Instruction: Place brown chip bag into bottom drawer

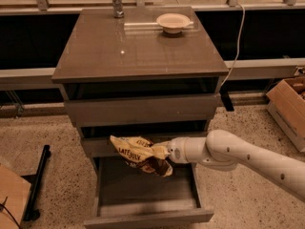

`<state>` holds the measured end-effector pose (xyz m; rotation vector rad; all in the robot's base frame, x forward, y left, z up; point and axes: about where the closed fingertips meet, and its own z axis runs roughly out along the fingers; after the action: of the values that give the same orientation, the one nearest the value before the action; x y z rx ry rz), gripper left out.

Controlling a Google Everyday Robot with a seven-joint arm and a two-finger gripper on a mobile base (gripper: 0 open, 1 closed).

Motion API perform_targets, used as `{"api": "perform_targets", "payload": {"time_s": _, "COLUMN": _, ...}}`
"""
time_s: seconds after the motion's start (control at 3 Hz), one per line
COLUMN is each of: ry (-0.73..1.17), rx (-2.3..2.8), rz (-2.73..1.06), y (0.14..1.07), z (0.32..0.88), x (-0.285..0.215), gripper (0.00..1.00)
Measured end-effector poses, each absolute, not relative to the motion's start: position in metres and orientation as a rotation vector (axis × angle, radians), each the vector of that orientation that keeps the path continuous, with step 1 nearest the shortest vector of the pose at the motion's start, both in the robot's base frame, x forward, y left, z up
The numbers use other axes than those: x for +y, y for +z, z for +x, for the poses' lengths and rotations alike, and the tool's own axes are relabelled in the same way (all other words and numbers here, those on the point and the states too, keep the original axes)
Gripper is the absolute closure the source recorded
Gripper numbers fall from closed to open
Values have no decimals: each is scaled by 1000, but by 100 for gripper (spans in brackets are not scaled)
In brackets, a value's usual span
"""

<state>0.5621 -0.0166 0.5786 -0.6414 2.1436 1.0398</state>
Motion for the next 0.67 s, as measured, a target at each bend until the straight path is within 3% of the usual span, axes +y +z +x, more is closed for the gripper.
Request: {"api": "perform_targets", "payload": {"time_s": 0.67, "ry": 1051, "rx": 2165, "rz": -591, "y": 559, "z": 565, "x": -11, "gripper": 100}}
